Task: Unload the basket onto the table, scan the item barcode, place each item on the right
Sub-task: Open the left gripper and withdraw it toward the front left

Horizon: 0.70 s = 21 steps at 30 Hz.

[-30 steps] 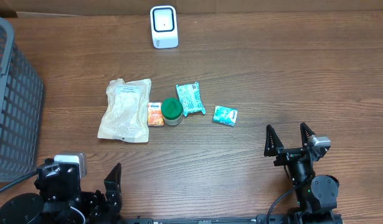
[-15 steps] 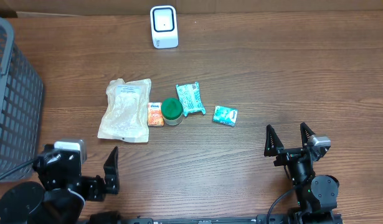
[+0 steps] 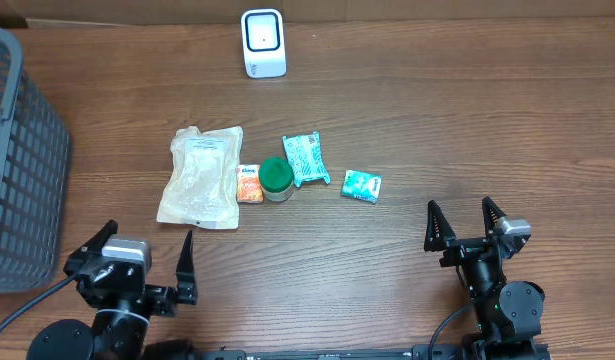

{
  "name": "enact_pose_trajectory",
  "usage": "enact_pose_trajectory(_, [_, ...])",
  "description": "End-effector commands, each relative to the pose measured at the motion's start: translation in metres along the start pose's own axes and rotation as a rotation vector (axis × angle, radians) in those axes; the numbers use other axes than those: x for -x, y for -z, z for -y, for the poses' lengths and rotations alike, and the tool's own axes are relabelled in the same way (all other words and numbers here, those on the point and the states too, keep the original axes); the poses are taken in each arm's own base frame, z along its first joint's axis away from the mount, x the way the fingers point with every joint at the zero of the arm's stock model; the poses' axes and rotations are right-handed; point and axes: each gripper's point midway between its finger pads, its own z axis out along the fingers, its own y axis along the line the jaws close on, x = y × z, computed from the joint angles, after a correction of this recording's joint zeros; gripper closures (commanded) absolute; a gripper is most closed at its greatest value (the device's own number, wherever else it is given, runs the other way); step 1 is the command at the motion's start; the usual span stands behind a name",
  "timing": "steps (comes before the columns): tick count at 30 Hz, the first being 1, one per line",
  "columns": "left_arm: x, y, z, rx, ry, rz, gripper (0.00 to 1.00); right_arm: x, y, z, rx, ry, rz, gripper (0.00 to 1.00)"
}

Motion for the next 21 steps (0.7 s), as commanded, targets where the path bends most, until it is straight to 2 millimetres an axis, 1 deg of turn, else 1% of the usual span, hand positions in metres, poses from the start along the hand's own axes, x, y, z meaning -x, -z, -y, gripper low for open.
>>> enact_pose_trajectory(1, [-0.004, -0.004, -0.002, 0.012, -0.040, 0.016, 0.00, -0.002, 0.000, -0.001, 0.009, -0.002, 0.002, 0.00])
enact_pose_trajectory(8, [-0.005, -0.010, -0.003, 0.020, -0.061, 0.069, 0.00, -0.002, 0.000, -0.001, 0.009, -0.002, 0.002, 0.00])
enact_pose_trajectory(14, [-0.009, -0.014, -0.005, 0.043, -0.221, 0.111, 0.00, -0.002, 0.000, -0.001, 0.009, -0.002, 0.002, 0.00])
enact_pose_trajectory(21, [-0.013, -0.012, -0.016, 0.108, -0.252, 0.097, 0.00, -0.002, 0.000, -0.001, 0.009, -0.002, 0.002, 0.00])
